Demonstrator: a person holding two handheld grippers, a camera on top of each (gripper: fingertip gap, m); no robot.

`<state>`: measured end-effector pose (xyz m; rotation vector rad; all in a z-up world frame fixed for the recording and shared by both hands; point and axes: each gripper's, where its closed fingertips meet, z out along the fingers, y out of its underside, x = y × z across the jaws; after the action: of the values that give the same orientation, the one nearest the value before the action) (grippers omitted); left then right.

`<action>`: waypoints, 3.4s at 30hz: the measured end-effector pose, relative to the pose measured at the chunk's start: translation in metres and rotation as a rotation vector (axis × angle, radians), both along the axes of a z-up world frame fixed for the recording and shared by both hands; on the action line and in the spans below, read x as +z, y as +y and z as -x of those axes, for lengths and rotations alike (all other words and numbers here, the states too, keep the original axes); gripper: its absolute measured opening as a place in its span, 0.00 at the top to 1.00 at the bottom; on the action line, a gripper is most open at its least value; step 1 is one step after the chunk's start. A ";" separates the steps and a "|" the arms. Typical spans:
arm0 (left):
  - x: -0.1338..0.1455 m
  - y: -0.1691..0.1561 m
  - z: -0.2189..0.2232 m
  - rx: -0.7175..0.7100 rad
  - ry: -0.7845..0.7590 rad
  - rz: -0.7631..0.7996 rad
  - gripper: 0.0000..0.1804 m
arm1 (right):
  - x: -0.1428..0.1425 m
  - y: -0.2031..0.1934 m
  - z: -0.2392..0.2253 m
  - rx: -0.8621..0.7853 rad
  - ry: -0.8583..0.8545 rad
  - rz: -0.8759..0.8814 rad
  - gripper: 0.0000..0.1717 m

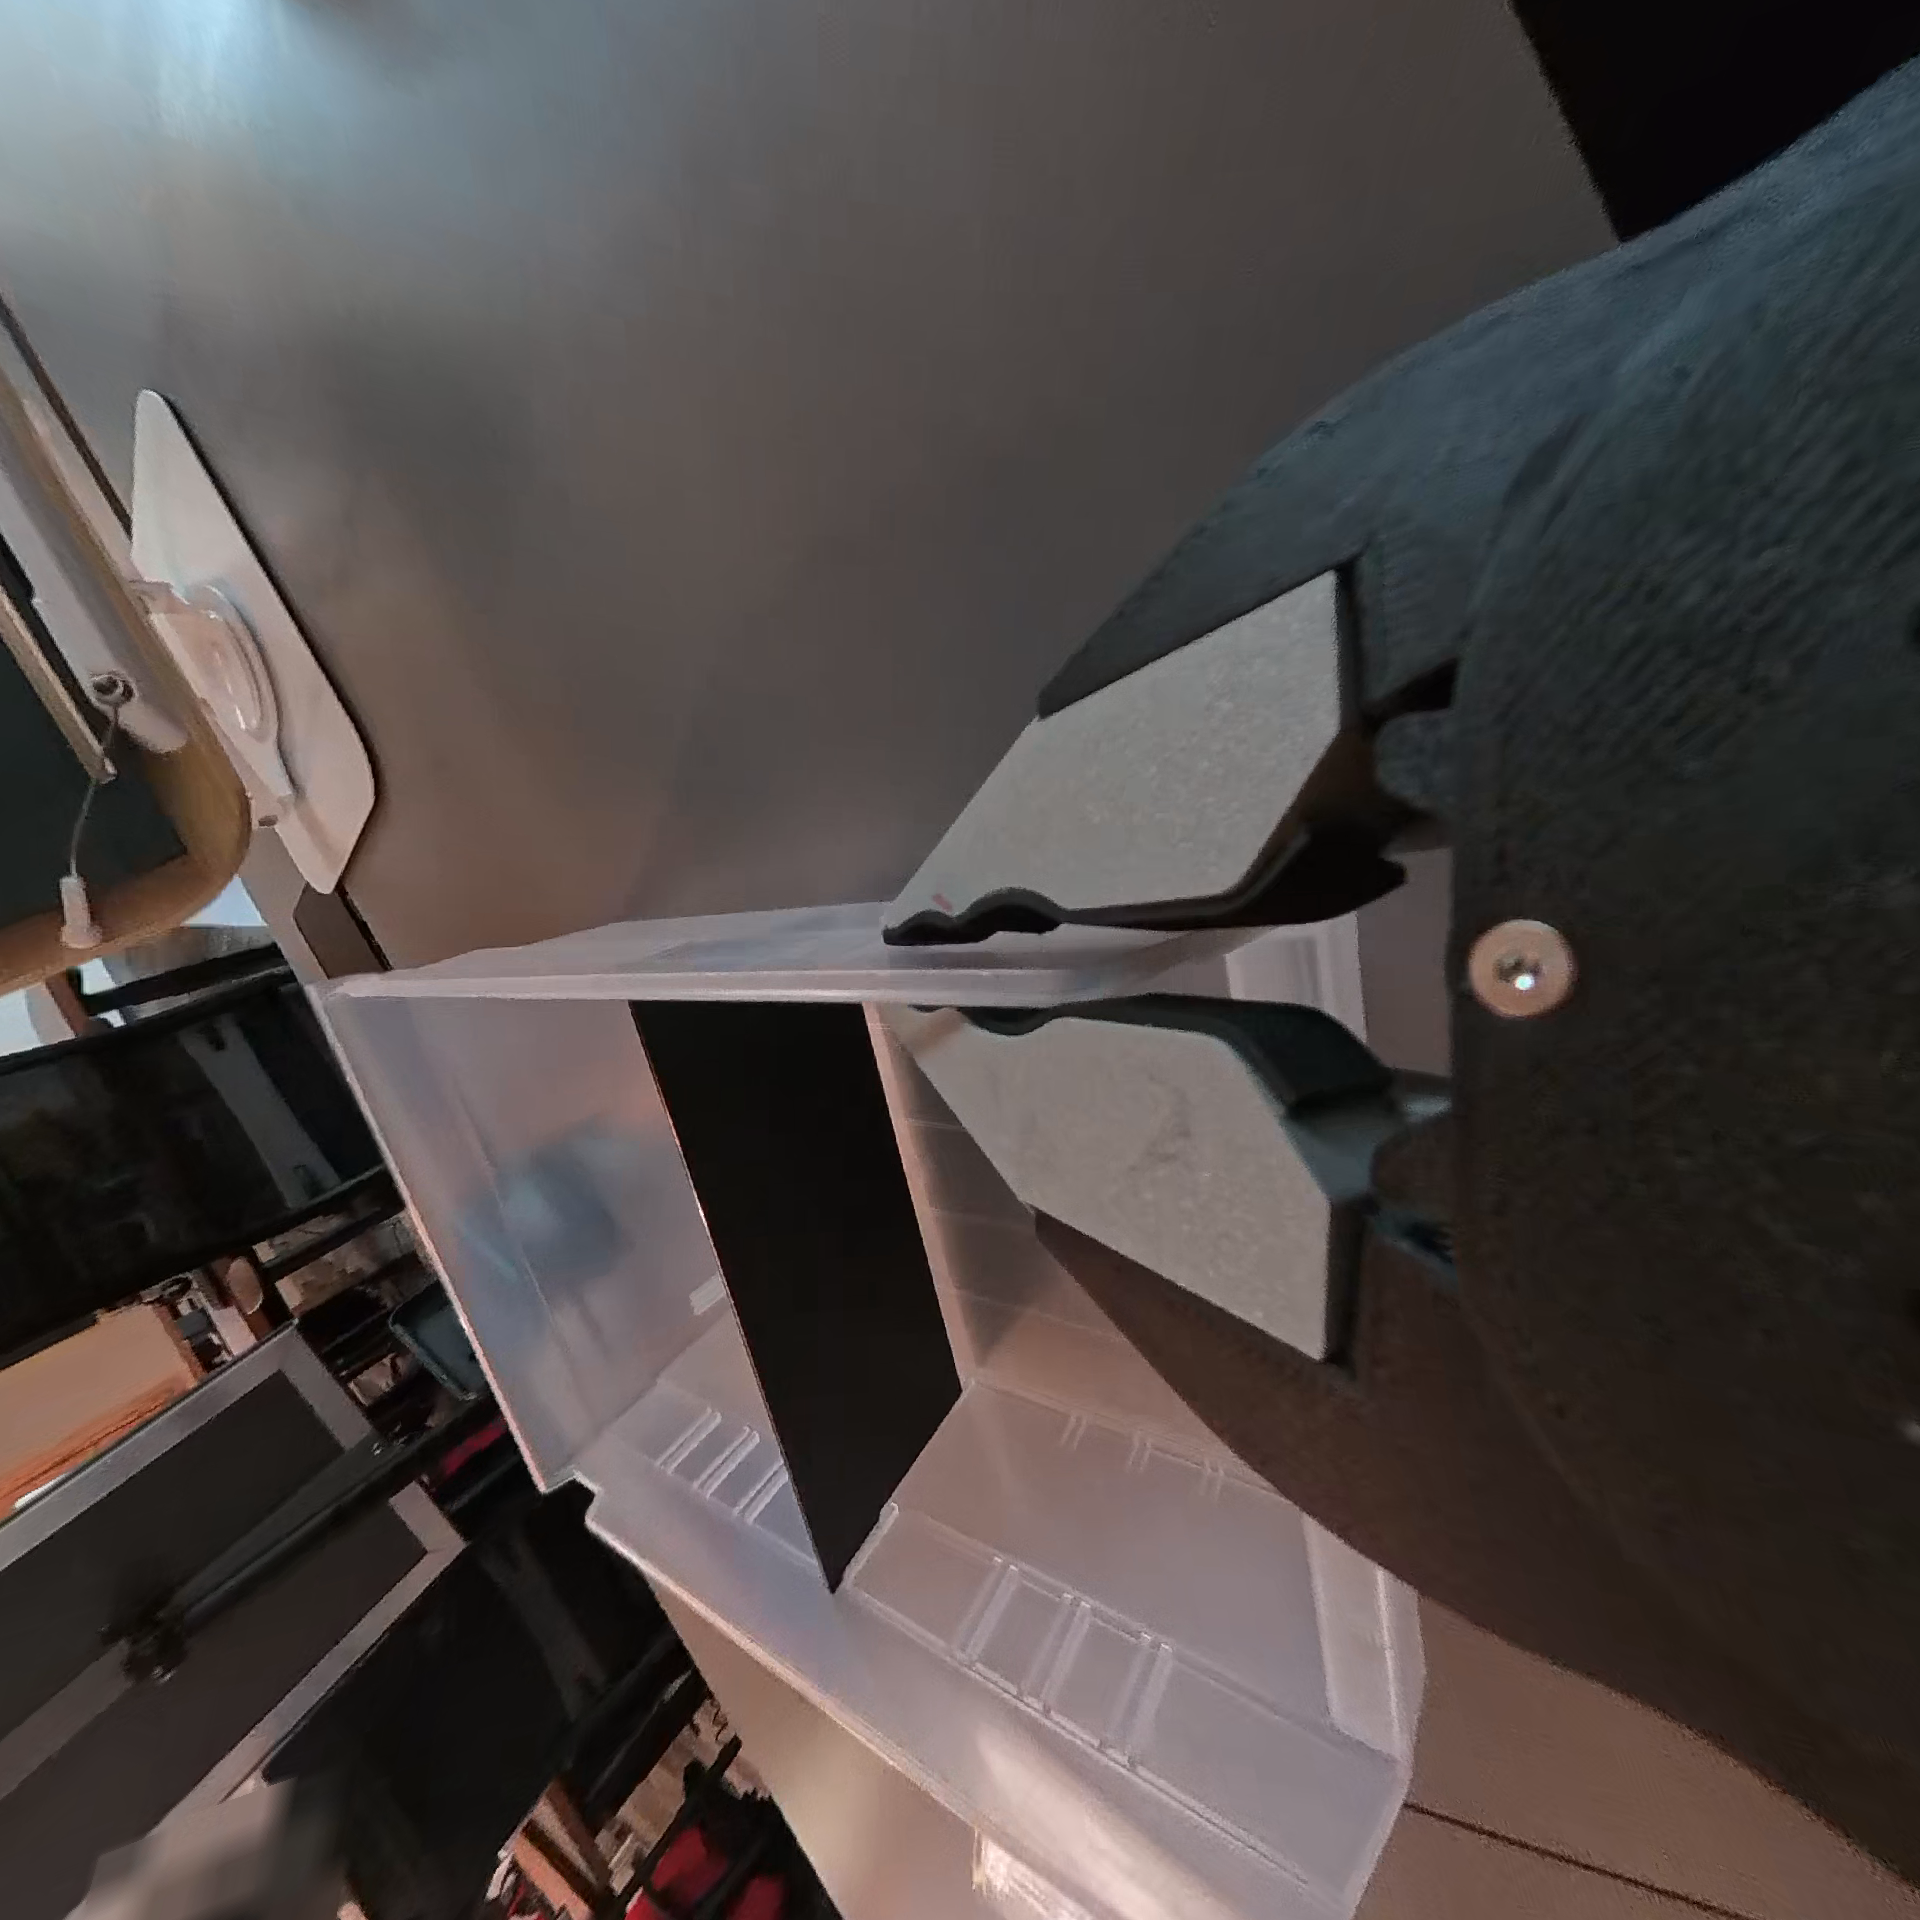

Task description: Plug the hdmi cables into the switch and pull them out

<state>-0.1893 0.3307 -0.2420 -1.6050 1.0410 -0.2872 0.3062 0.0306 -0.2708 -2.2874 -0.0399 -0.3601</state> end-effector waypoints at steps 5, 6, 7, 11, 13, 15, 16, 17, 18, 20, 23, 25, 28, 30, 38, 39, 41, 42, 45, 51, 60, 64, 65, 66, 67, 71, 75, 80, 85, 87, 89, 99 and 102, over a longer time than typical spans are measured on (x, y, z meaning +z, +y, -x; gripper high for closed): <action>0.019 -0.002 0.012 0.005 -0.049 -0.038 0.99 | 0.000 -0.002 0.018 0.017 0.030 0.007 1.00; 0.024 -0.004 0.014 0.006 -0.052 -0.054 0.99 | 0.000 -0.001 0.025 0.025 0.029 0.007 1.00; 0.030 -0.006 0.017 0.009 -0.058 -0.071 0.99 | 0.000 0.001 0.035 0.033 0.031 0.008 1.00; 0.061 -0.017 0.027 0.008 -0.082 -0.138 0.99 | 0.000 0.016 0.084 0.101 0.026 0.020 0.99; 0.078 -0.026 0.032 0.000 -0.101 -0.170 0.99 | 0.000 0.026 0.116 0.159 0.028 0.025 0.99; 0.096 -0.036 0.037 -0.008 -0.127 -0.202 0.99 | 0.000 0.038 0.151 0.229 0.027 0.030 0.99; 0.105 -0.041 0.040 -0.011 -0.139 -0.217 0.99 | 0.000 0.045 0.170 0.270 0.027 0.033 0.98; 0.113 -0.047 0.042 -0.014 -0.150 -0.232 0.99 | 0.000 0.052 0.189 0.312 0.027 0.036 0.98; 0.121 -0.052 0.045 -0.016 -0.160 -0.245 0.99 | 0.000 0.059 0.208 0.355 0.027 0.039 0.98; 0.134 -0.062 0.049 -0.018 -0.181 -0.269 0.99 | 0.000 0.077 0.248 0.436 0.034 0.040 0.98; 0.149 -0.073 0.053 -0.019 -0.204 -0.302 0.99 | 0.001 0.114 0.312 0.552 0.035 0.033 0.97; 0.156 -0.077 0.053 -0.021 -0.209 -0.324 0.99 | 0.001 0.146 0.363 0.632 0.056 0.024 0.93; 0.163 -0.077 0.052 -0.020 -0.220 -0.339 0.99 | 0.004 0.192 0.429 0.699 0.036 0.019 0.90; 0.167 -0.078 0.054 -0.019 -0.230 -0.338 0.99 | 0.021 0.201 0.465 0.747 0.116 -0.022 0.84; 0.168 -0.090 0.034 -0.102 -0.213 -0.351 0.99 | 0.099 0.155 0.427 0.810 0.270 -0.195 0.76; 0.166 -0.097 0.023 -0.136 -0.205 -0.352 0.99 | 0.105 0.146 0.411 0.806 0.288 -0.205 0.76; 0.164 -0.113 -0.003 -0.218 -0.191 -0.349 0.99 | 0.119 0.127 0.372 0.769 0.299 -0.238 0.78; 0.163 -0.123 -0.018 -0.263 -0.182 -0.346 0.99 | 0.124 0.115 0.354 0.762 0.296 -0.242 0.80; 0.161 -0.155 -0.067 -0.399 -0.171 -0.321 0.99 | 0.138 0.077 0.300 0.712 0.213 -0.254 0.84; 0.131 -0.222 -0.177 -0.662 -0.110 -0.266 0.99 | 0.162 0.017 0.216 0.563 0.150 -0.285 0.82; 0.019 -0.267 -0.293 -0.825 0.010 -0.002 0.98 | 0.152 0.009 0.171 0.487 0.193 -0.265 0.81; 0.003 -0.266 -0.297 -0.822 -0.023 0.109 0.99 | 0.123 0.027 0.191 0.548 0.240 -0.160 0.80; 0.011 -0.265 -0.289 -0.833 -0.044 0.132 0.98 | 0.118 0.031 0.198 0.562 0.234 -0.140 0.80; 0.021 -0.263 -0.279 -0.837 -0.070 0.156 0.95 | 0.113 0.034 0.205 0.578 0.221 -0.124 0.80; 0.031 -0.258 -0.265 -0.834 -0.085 0.183 0.90 | 0.108 0.037 0.214 0.597 0.207 -0.109 0.80; 0.039 -0.214 -0.195 -0.718 -0.028 0.227 0.84 | 0.083 0.048 0.259 0.696 0.196 -0.034 0.82; 0.004 -0.148 -0.123 -0.466 0.047 0.273 0.81 | 0.038 0.056 0.273 0.668 0.110 0.158 0.95; -0.008 -0.089 -0.053 -0.194 0.018 0.231 0.80 | 0.033 0.057 0.253 0.580 0.147 0.196 0.86; -0.005 -0.015 0.041 0.084 0.030 0.136 0.71 | 0.029 0.015 0.190 0.480 0.206 0.307 0.78; -0.007 -0.003 0.071 0.137 -0.029 0.233 0.64 | 0.032 -0.005 0.135 0.337 0.193 0.297 0.73; -0.008 -0.009 0.082 0.126 -0.076 0.327 0.57 | 0.041 -0.028 0.069 0.123 0.155 0.245 0.88; 0.003 -0.065 -0.024 -0.125 -0.072 0.237 0.55 | 0.084 -0.018 0.107 0.238 0.442 -0.129 0.65; -0.001 -0.042 -0.040 -0.038 -0.058 0.179 0.65 | 0.049 -0.006 0.095 0.135 0.225 0.007 0.60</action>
<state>-0.1494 0.2883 -0.2430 -1.7269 1.0252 -0.4610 0.2112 0.0249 -0.2221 -2.3034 -0.0813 -0.0319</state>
